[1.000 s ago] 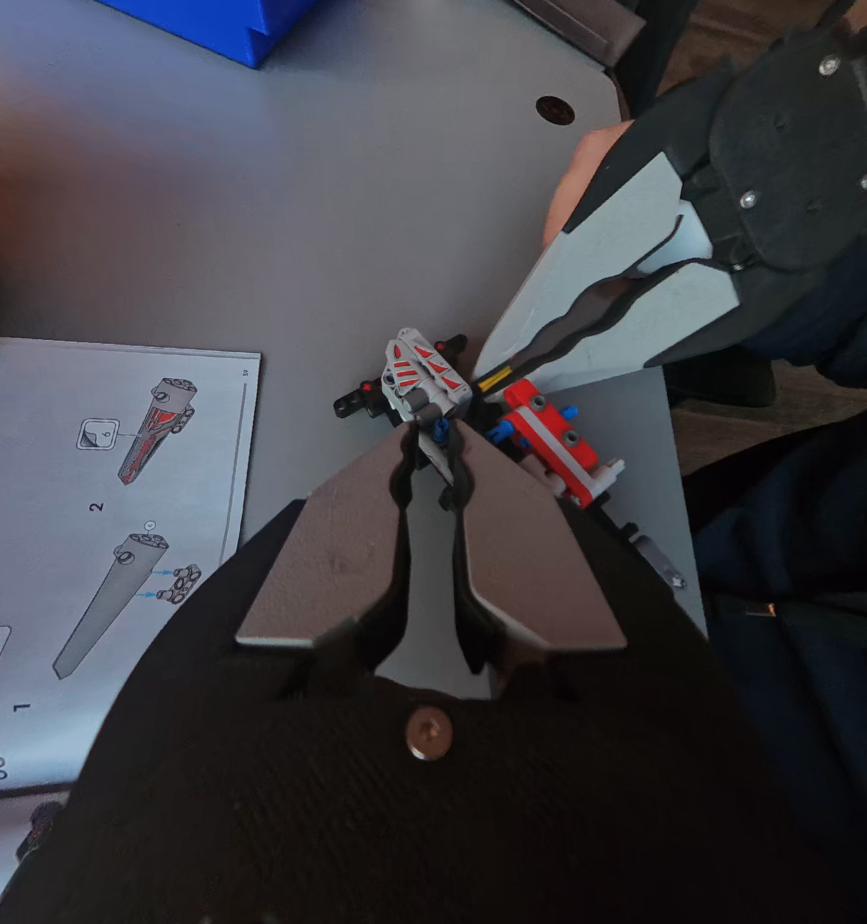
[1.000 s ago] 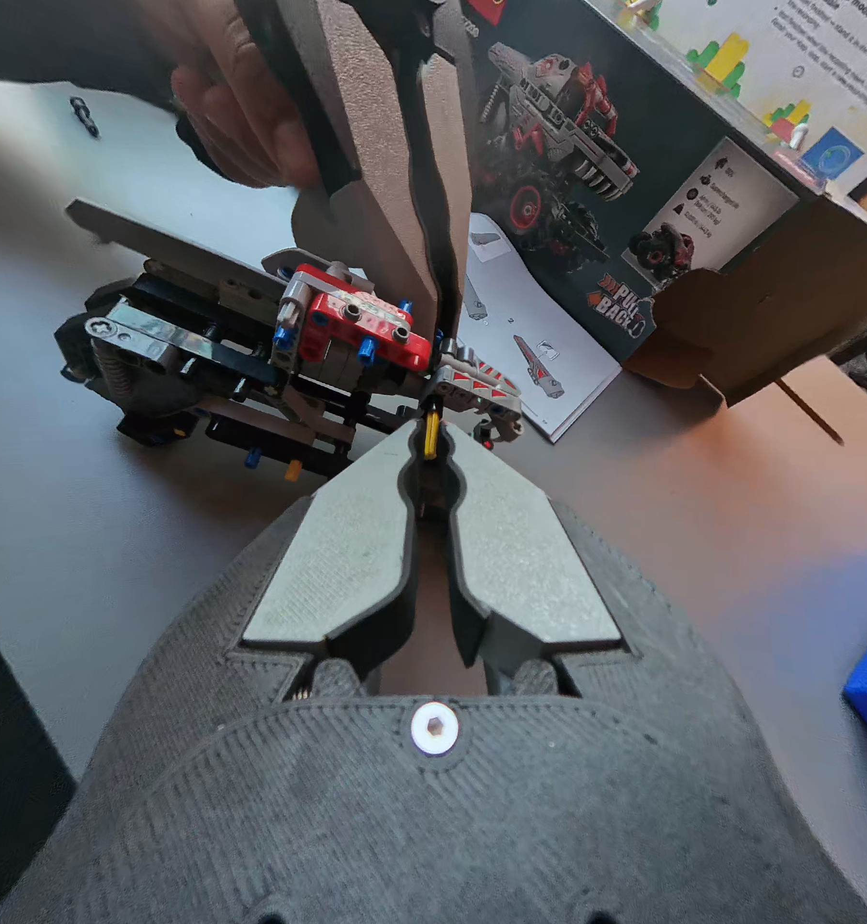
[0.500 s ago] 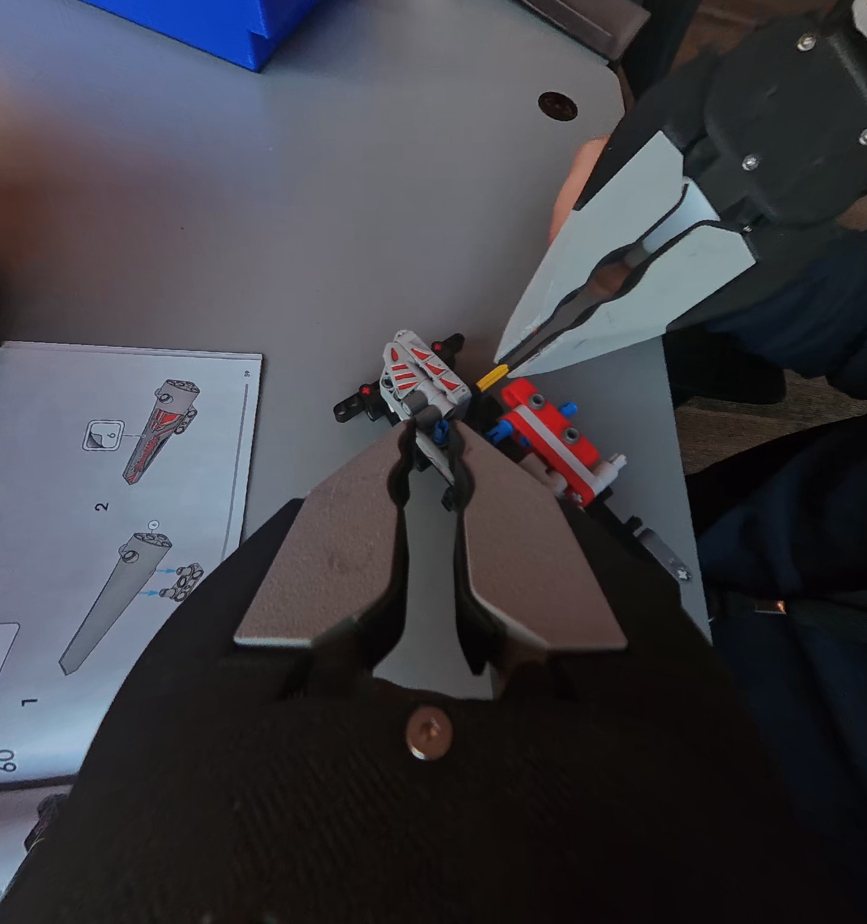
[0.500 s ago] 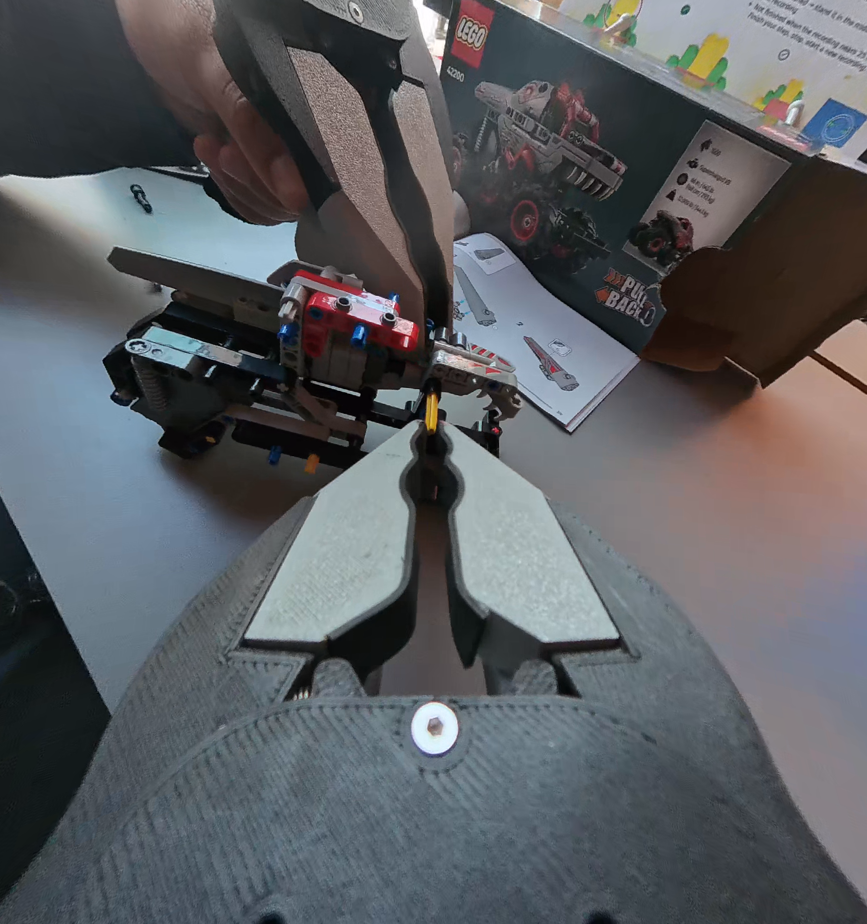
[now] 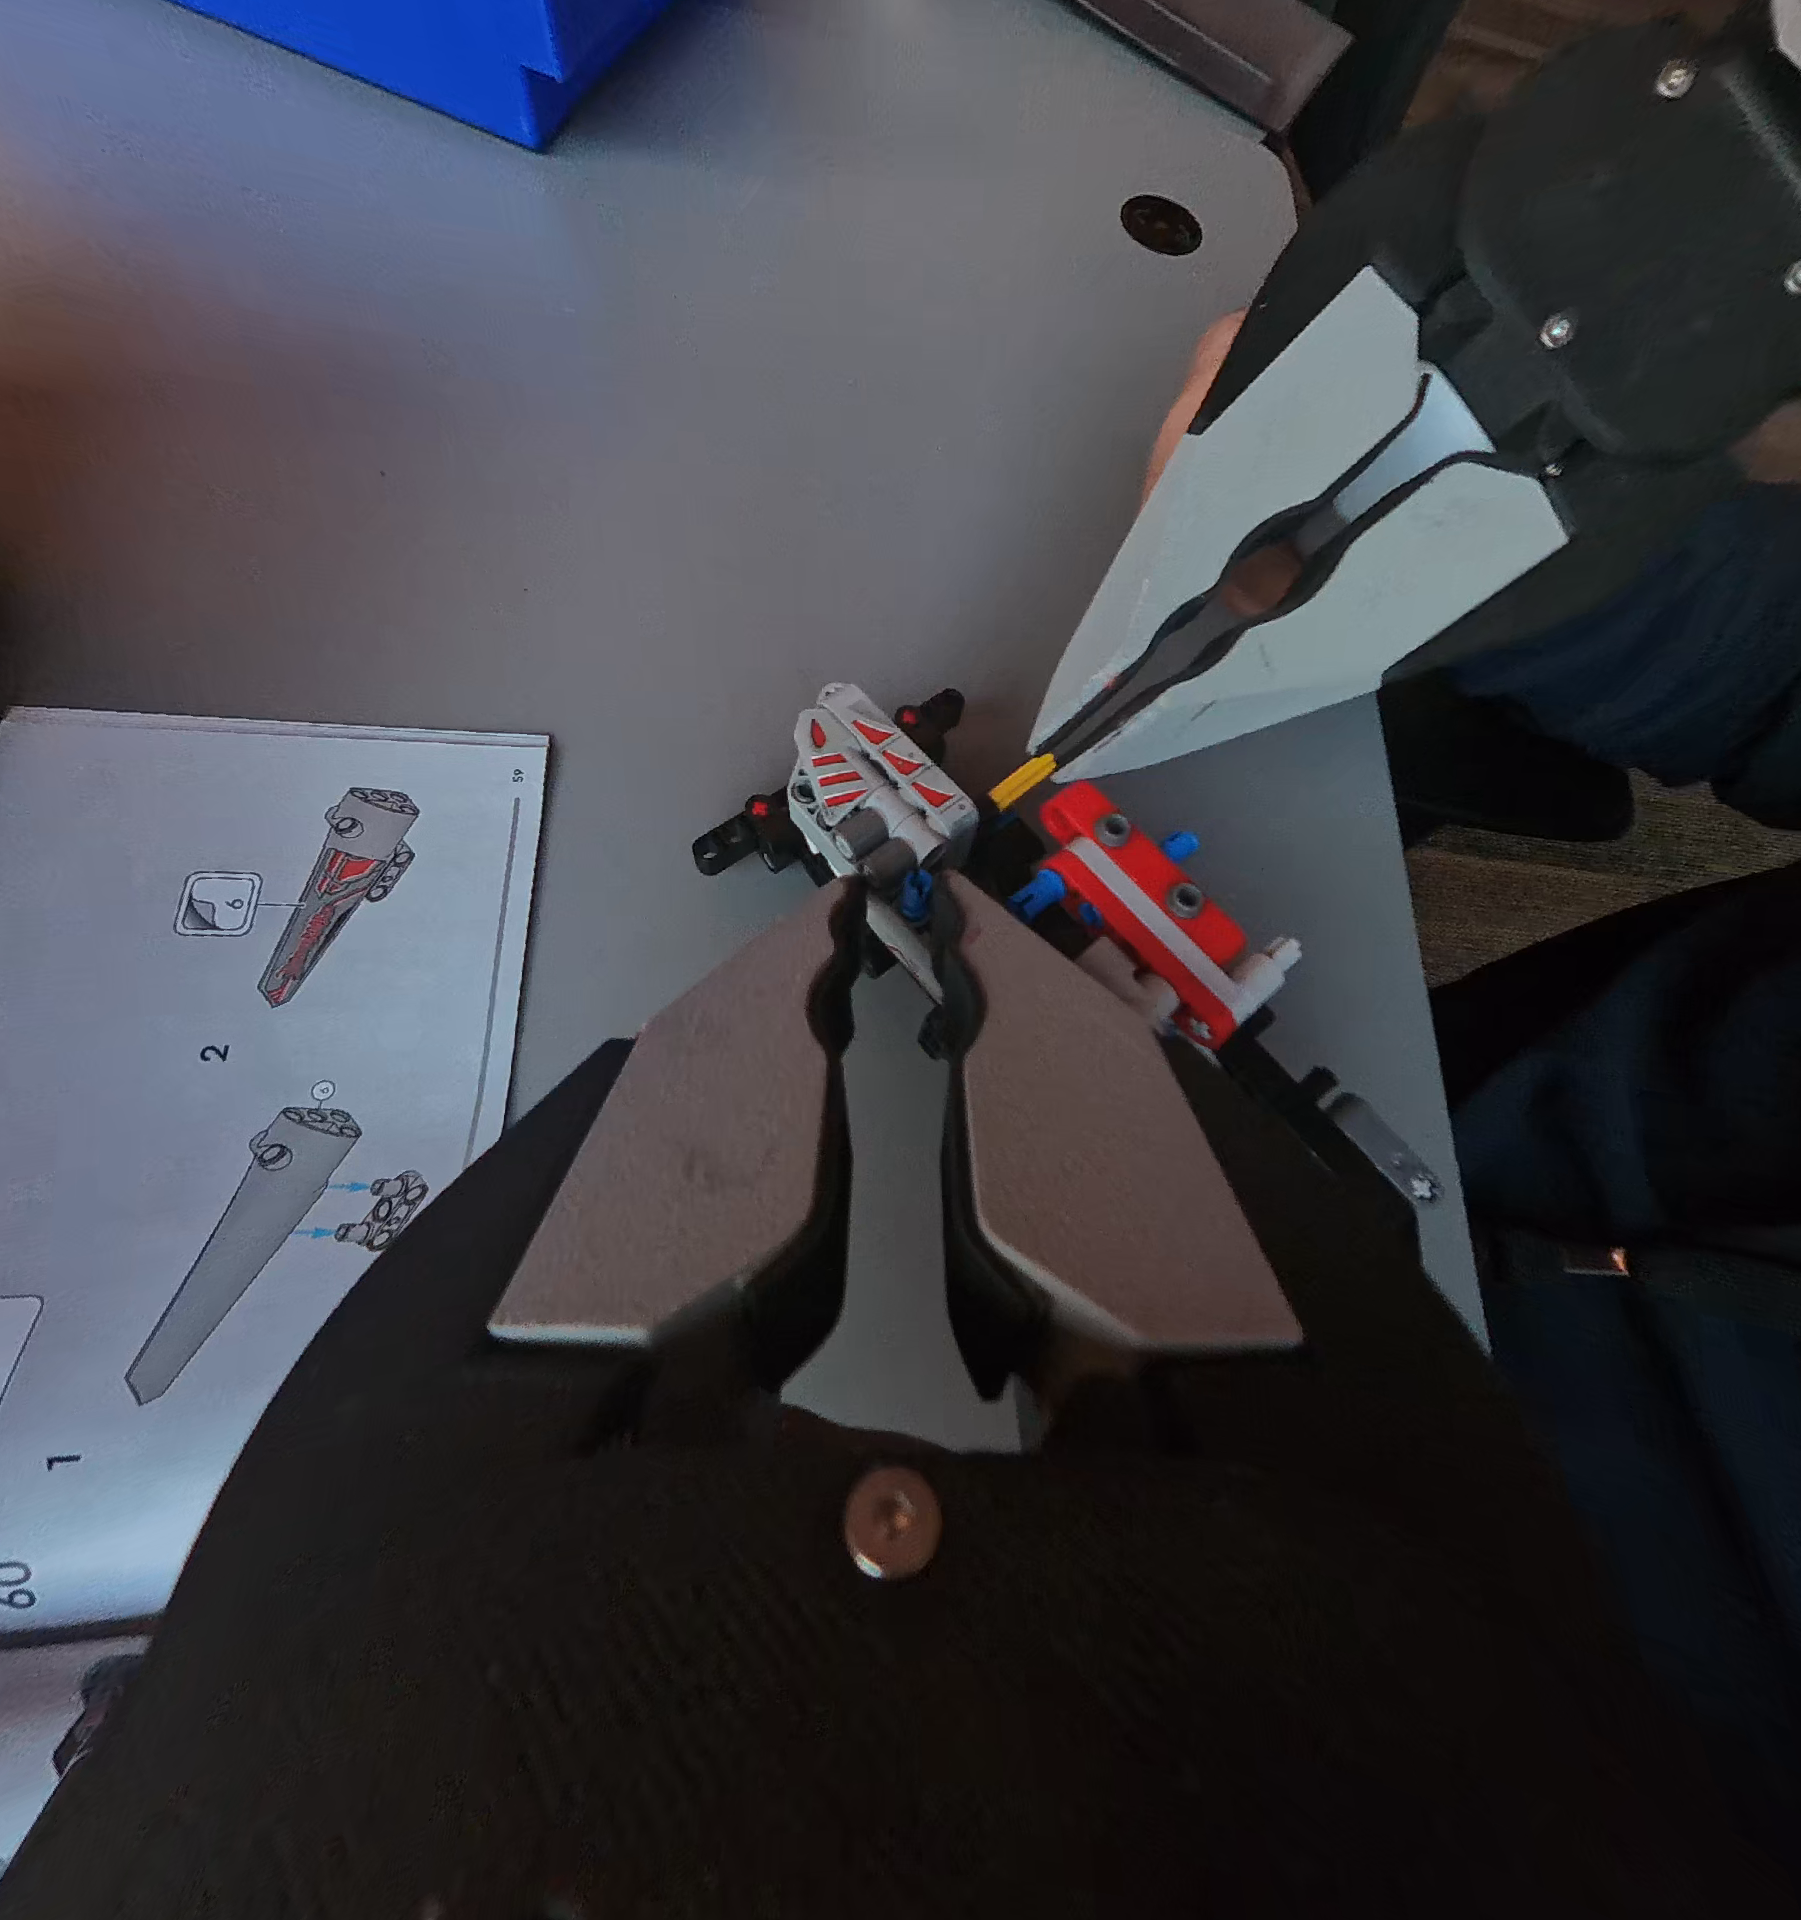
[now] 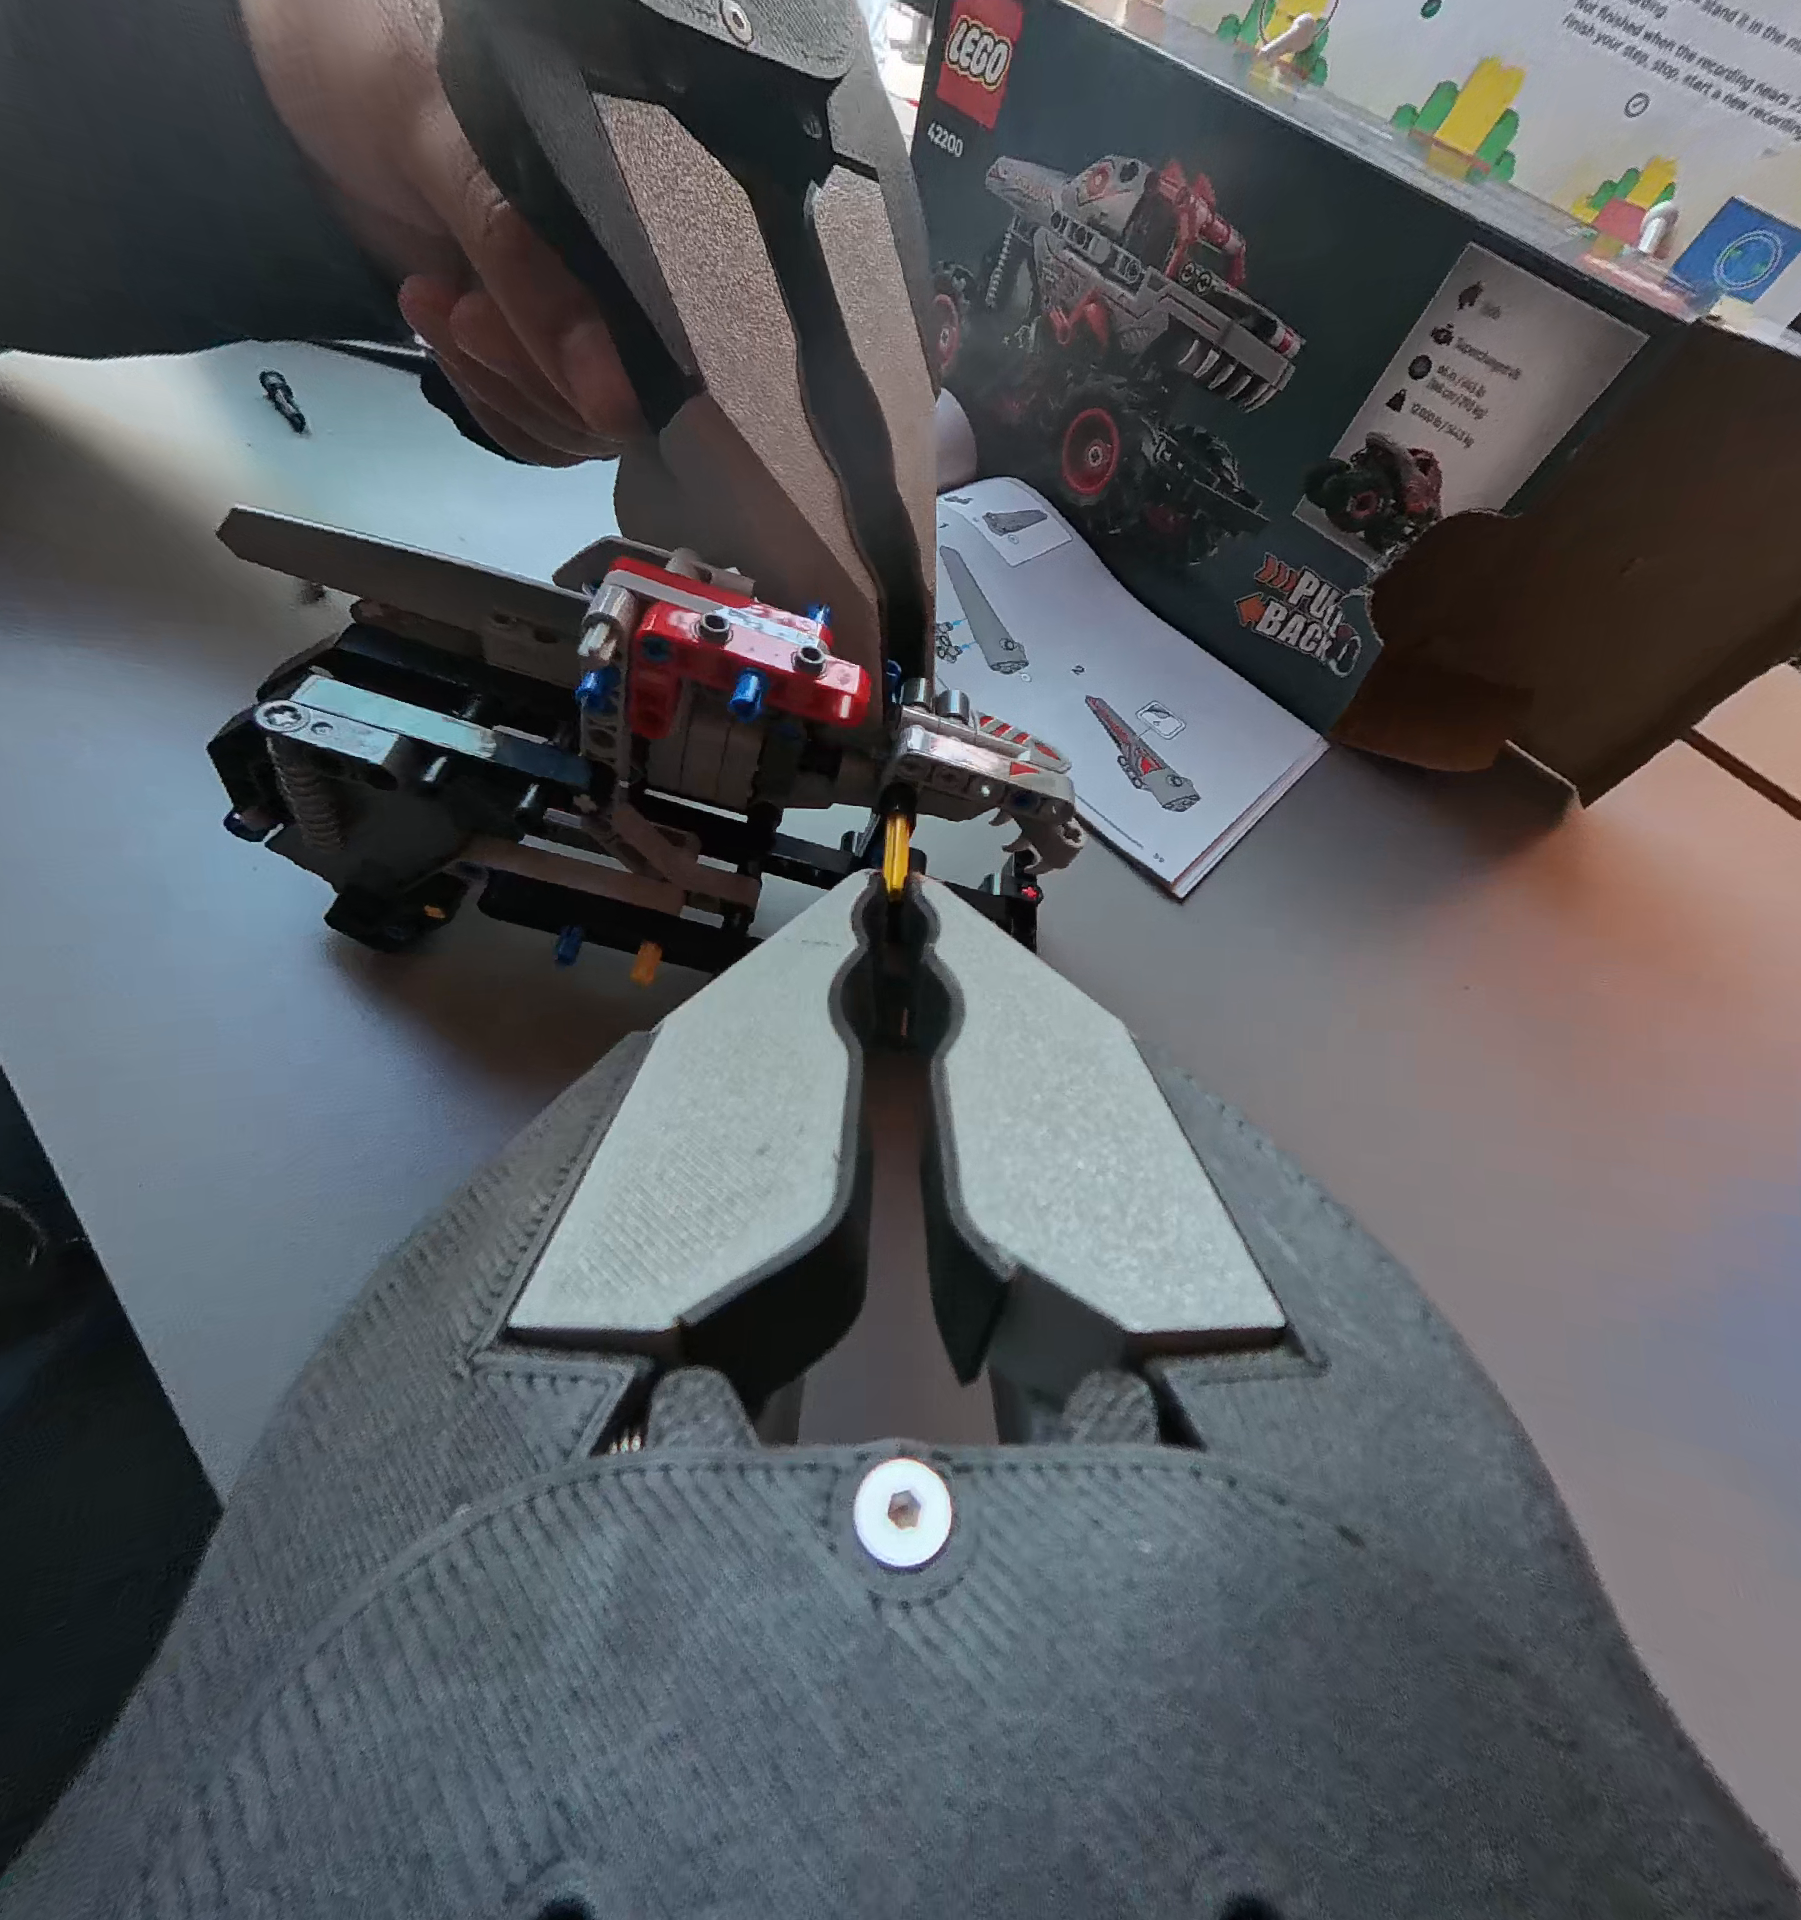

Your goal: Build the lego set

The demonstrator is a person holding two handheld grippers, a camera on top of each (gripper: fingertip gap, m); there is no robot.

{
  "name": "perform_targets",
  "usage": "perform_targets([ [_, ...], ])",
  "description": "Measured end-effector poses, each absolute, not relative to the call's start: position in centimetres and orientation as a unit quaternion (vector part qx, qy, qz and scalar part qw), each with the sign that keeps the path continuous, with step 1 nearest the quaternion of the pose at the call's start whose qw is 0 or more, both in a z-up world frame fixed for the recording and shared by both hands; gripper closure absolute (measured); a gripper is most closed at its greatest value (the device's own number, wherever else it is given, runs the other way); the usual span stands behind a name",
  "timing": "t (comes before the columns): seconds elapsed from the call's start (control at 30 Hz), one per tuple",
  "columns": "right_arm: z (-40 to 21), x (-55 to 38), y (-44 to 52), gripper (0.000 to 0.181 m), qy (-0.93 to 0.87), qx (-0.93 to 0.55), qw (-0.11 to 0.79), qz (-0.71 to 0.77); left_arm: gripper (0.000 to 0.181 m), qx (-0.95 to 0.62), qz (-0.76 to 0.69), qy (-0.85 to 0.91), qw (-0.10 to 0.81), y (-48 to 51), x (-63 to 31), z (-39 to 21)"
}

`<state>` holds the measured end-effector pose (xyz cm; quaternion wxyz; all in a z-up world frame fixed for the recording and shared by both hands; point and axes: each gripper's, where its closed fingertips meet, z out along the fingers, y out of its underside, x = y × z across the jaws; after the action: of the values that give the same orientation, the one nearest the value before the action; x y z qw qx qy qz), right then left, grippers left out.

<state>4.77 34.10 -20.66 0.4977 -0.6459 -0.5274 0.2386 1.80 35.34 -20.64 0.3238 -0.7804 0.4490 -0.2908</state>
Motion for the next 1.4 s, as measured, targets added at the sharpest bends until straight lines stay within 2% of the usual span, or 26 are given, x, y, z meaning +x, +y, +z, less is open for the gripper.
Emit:
perform_targets([
  [0.73, -20.6, 4.4, 34.5, 0.181, -0.529, -0.631, 0.487, 0.292, 0.171, -0.785, -0.276, 0.444, 0.333, 35.6, 1.9, -20.6],
  [0.87, -19.9, 5.1, 34.3, 0.17, -0.522, -0.626, 0.495, 0.301, 0.171, -0.784, -0.276, 0.446, 0.333, 35.5, 1.8, -20.5],
  [1.4, -20.8, 4.3, 34.3, 0.181, -0.538, -0.625, 0.47, 0.313, 0.171, -0.781, -0.322, 0.437, 0.31, 34.9, 1.5, -20.4],
])
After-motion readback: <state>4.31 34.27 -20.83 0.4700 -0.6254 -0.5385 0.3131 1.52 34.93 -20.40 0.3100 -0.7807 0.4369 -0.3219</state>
